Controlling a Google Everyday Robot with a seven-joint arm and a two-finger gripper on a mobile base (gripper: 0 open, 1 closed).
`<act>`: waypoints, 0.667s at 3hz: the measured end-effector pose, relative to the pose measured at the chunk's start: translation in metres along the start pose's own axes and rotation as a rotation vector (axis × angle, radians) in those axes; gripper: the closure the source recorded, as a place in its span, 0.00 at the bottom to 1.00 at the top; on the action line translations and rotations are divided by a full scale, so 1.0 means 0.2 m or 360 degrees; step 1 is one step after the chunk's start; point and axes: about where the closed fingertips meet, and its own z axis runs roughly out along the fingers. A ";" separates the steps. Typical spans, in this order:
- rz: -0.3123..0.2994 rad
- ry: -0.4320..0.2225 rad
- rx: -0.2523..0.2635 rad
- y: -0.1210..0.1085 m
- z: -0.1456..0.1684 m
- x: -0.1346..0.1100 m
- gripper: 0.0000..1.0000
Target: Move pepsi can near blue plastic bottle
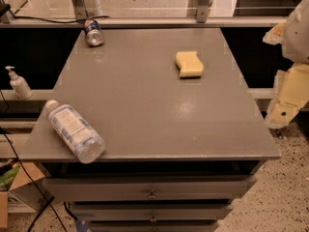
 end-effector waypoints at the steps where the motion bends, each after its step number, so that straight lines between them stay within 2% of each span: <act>1: 0.0000 0.0000 0.0000 0.00 0.00 0.00 0.00; 2: 0.0010 -0.0162 0.0031 -0.03 0.01 -0.04 0.00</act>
Offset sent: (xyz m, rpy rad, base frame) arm 0.0190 0.0142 0.0017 0.2692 -0.1100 0.0442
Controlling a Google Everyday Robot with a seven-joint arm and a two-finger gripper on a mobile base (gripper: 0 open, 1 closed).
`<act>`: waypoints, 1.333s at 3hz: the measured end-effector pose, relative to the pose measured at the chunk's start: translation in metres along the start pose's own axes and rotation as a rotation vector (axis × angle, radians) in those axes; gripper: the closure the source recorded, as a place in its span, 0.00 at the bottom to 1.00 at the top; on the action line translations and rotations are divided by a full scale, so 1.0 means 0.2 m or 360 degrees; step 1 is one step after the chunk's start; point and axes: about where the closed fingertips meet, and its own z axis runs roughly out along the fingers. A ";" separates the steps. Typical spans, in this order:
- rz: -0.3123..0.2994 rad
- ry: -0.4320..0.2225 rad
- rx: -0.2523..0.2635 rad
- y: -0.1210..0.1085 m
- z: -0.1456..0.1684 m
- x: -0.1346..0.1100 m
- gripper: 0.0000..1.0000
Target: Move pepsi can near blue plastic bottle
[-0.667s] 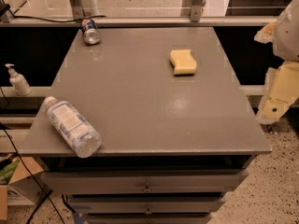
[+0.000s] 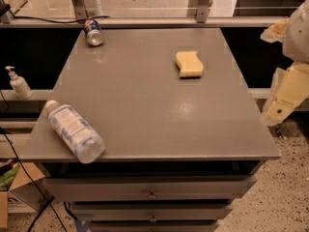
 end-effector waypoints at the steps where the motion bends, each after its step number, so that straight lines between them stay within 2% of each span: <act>1: 0.0002 -0.0306 0.0014 -0.08 0.07 -0.11 0.00; 2: 0.0008 -0.0619 -0.0037 -0.20 0.15 -0.28 0.00; 3: 0.0021 -0.0676 -0.0068 -0.20 0.17 -0.31 0.00; 4: 0.0019 -0.0671 -0.0065 -0.20 0.17 -0.31 0.00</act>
Offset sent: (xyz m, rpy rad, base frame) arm 0.1052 0.0765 0.0062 0.6235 -0.1118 0.1753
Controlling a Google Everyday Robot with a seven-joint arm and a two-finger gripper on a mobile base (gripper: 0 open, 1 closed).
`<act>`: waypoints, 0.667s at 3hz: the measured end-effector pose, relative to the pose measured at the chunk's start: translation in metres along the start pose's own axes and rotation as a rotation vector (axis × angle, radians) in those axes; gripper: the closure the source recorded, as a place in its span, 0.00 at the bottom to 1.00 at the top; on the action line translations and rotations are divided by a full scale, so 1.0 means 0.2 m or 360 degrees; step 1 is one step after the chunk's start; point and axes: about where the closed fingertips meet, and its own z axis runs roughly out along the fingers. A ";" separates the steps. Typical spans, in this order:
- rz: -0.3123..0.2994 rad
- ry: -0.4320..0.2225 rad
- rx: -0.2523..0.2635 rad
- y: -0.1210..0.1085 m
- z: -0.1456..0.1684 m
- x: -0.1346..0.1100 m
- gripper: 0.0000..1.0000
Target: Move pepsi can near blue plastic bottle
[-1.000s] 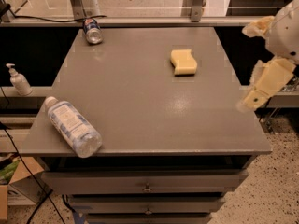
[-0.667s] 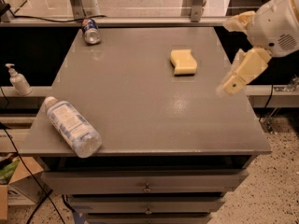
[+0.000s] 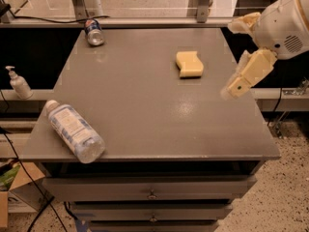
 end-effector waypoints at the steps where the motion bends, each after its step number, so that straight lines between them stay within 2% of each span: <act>1: -0.0005 -0.0062 -0.0001 -0.03 0.07 -0.06 0.00; 2: -0.0048 -0.0122 -0.0048 -0.07 0.22 -0.18 0.00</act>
Offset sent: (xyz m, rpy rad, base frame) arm 0.0594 0.0925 -0.0140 0.1002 -0.0179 0.1243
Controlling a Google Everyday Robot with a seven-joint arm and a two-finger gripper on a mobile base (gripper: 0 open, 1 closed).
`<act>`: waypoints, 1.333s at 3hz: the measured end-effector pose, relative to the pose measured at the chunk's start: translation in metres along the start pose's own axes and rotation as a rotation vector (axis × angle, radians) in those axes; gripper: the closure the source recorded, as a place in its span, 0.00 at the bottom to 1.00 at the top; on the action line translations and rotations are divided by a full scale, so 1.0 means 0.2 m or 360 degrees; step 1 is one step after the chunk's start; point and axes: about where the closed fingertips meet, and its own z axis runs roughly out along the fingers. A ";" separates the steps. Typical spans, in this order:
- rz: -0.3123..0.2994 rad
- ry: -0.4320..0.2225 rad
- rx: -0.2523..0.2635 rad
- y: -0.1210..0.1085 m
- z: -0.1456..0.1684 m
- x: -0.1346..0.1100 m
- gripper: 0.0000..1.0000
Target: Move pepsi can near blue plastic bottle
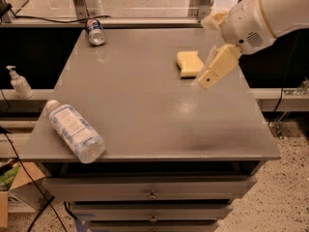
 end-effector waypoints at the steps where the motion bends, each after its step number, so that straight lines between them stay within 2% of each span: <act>1: 0.0018 -0.0105 -0.0016 -0.10 0.18 -0.09 0.00; 3: 0.0081 -0.0350 0.0023 -0.42 0.52 -0.30 0.00; 4: 0.0081 -0.0350 0.0023 -0.42 0.52 -0.30 0.00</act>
Offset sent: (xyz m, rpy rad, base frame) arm 0.1180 0.0944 -0.0100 0.2520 -0.0257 -0.0060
